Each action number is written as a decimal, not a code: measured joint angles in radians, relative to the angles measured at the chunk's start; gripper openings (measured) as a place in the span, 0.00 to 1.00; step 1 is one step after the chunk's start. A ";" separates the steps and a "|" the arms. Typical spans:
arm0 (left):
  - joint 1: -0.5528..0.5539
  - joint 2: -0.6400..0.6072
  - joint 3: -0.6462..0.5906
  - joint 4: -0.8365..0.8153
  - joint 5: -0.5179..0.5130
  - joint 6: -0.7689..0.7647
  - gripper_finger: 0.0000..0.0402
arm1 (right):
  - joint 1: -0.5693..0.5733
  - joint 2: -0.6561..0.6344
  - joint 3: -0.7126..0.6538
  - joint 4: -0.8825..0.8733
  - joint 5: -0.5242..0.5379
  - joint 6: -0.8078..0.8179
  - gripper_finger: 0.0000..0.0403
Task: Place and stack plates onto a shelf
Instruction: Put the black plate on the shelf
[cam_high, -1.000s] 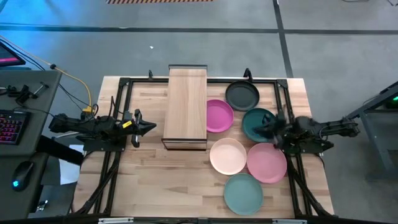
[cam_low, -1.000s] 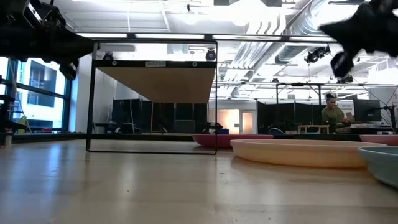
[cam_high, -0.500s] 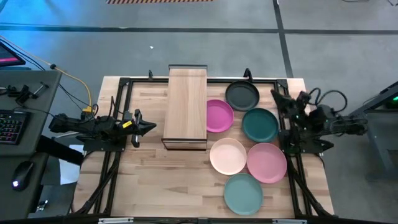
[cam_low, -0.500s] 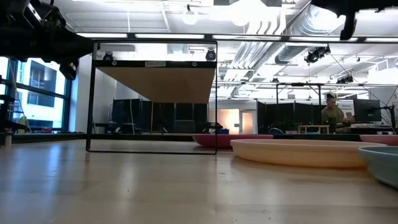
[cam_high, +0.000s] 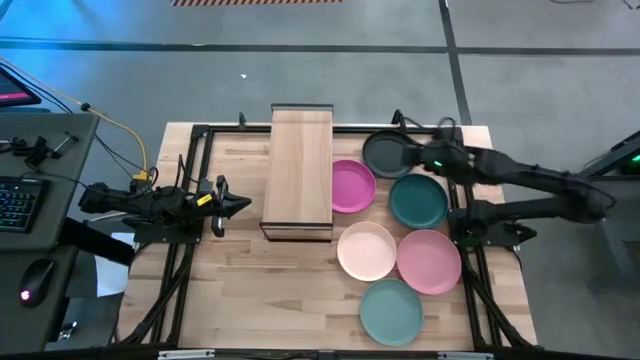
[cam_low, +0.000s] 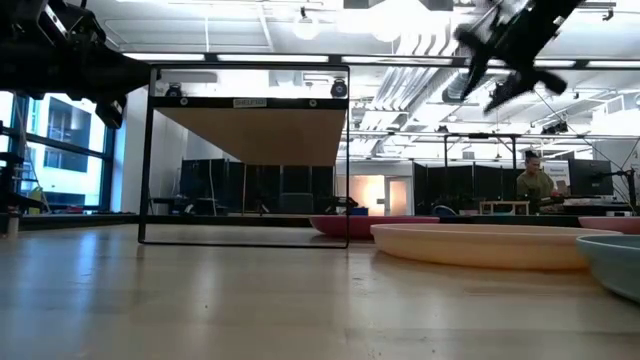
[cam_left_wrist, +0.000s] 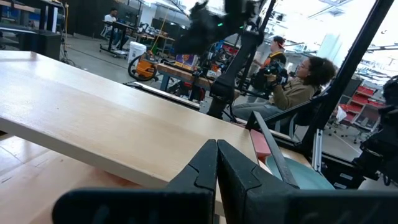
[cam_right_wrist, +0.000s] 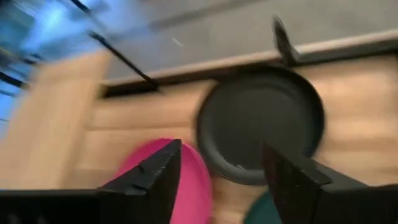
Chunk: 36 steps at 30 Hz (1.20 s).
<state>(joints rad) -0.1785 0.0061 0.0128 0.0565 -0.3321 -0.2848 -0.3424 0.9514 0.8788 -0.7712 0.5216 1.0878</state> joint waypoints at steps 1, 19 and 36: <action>0.000 0.000 0.000 0.000 0.000 0.000 0.00 | -0.046 0.038 0.002 -0.002 -0.038 -0.011 0.55; 0.000 0.000 0.000 0.000 0.000 0.000 0.00 | -0.482 0.484 -0.011 0.029 -0.311 -0.188 0.60; 0.000 0.000 0.000 0.000 0.000 0.000 0.00 | -0.550 0.512 -0.194 0.290 -0.402 -0.048 0.46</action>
<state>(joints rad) -0.1785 0.0061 0.0126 0.0566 -0.3321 -0.2848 -0.8925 1.4631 0.6850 -0.4808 0.1191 1.0399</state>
